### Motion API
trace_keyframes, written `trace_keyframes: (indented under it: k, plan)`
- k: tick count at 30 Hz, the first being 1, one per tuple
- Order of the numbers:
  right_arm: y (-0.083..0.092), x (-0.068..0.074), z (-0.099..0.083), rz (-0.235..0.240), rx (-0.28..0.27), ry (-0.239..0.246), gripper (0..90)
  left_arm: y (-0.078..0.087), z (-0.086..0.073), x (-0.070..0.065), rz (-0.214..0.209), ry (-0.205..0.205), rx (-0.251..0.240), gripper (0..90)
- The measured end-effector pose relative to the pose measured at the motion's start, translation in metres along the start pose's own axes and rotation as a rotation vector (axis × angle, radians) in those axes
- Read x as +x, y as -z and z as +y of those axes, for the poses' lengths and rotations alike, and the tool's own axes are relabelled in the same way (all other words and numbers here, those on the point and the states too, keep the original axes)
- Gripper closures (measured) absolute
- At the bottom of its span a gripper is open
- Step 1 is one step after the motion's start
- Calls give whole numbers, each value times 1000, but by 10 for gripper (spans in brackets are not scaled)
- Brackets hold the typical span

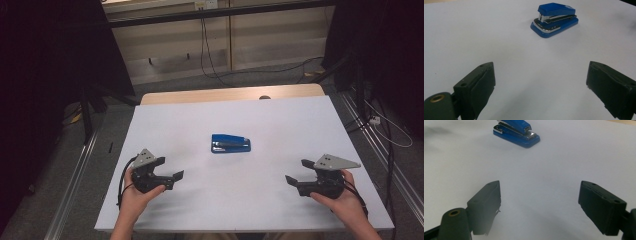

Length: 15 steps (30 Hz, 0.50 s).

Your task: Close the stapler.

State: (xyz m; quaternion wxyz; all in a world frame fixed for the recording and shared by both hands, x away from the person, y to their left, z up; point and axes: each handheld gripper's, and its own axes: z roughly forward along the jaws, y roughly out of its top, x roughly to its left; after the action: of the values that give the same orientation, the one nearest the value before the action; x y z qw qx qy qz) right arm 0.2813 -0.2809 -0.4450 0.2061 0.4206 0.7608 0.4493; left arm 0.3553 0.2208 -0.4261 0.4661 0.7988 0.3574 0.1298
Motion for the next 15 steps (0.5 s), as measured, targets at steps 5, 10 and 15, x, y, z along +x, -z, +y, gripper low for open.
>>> trace_keyframes:
  k: [5,10,15]
  plan:
    - [2,1,-2,1,6,5,182,5,-4,3,6,3,-2,83]
    - [1,3,-1,7,10,19,179,8,-8,4,7,3,1,82]
    - [1,3,-2,15,3,21,172,8,-8,5,9,5,1,80]
